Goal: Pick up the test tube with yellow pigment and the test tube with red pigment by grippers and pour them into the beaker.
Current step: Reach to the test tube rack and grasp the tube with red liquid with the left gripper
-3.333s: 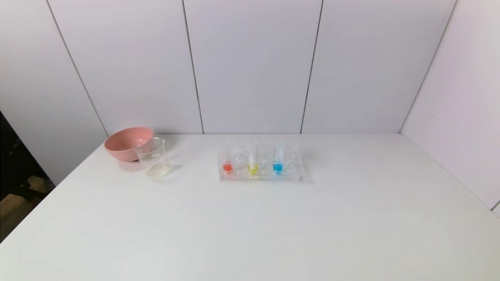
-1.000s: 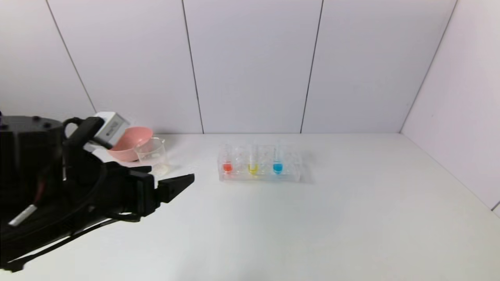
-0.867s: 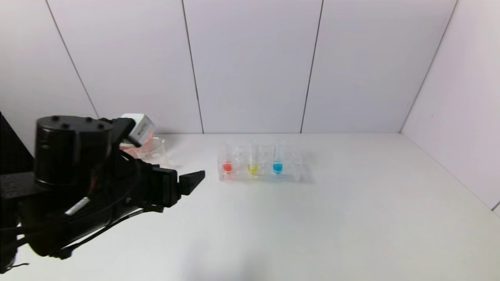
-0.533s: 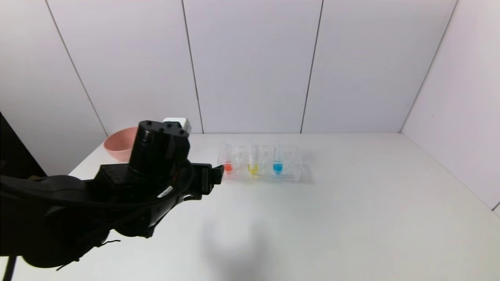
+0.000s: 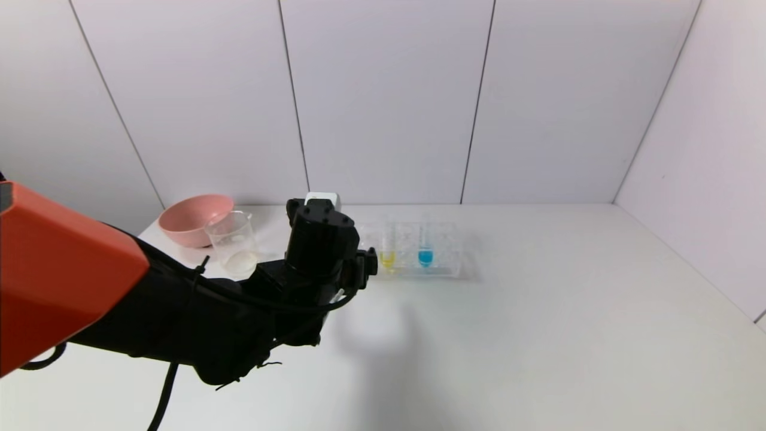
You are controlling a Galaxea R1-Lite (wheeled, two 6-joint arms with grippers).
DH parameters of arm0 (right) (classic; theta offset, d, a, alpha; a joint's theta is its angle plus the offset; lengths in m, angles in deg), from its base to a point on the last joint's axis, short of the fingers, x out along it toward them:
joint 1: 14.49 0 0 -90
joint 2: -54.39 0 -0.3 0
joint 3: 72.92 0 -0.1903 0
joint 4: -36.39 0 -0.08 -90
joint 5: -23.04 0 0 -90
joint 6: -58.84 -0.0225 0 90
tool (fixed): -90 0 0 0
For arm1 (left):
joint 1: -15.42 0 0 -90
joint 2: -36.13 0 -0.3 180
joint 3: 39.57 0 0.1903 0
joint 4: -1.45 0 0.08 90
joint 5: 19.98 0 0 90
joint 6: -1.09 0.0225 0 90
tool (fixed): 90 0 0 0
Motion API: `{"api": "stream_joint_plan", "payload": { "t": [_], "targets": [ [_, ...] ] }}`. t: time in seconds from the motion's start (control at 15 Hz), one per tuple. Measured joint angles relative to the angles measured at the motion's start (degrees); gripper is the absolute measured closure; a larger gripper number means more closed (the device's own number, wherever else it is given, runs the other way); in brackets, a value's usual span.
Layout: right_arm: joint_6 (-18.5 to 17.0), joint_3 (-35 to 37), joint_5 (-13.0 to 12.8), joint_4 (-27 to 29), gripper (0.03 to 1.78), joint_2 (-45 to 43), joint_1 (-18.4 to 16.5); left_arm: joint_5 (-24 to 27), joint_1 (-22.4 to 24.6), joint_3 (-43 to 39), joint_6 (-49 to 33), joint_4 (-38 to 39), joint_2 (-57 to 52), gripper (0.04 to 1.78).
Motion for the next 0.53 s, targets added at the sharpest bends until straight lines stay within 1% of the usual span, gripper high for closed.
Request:
{"api": "stream_joint_plan", "payload": {
  "t": [0.27,0.4,0.53],
  "targets": [
    [0.0,0.0,0.0,0.0,0.1,0.0,0.0,-2.2,1.4,2.4,4.9,7.0,4.9,0.06],
    [0.0,0.0,0.0,0.0,0.1,0.0,0.0,-2.2,2.6,3.2,7.3,11.0,6.8,0.06],
    [0.0,0.0,0.0,0.0,0.1,0.0,0.0,-1.8,3.6,4.6,7.9,12.6,8.5,0.06]
  ]
}}
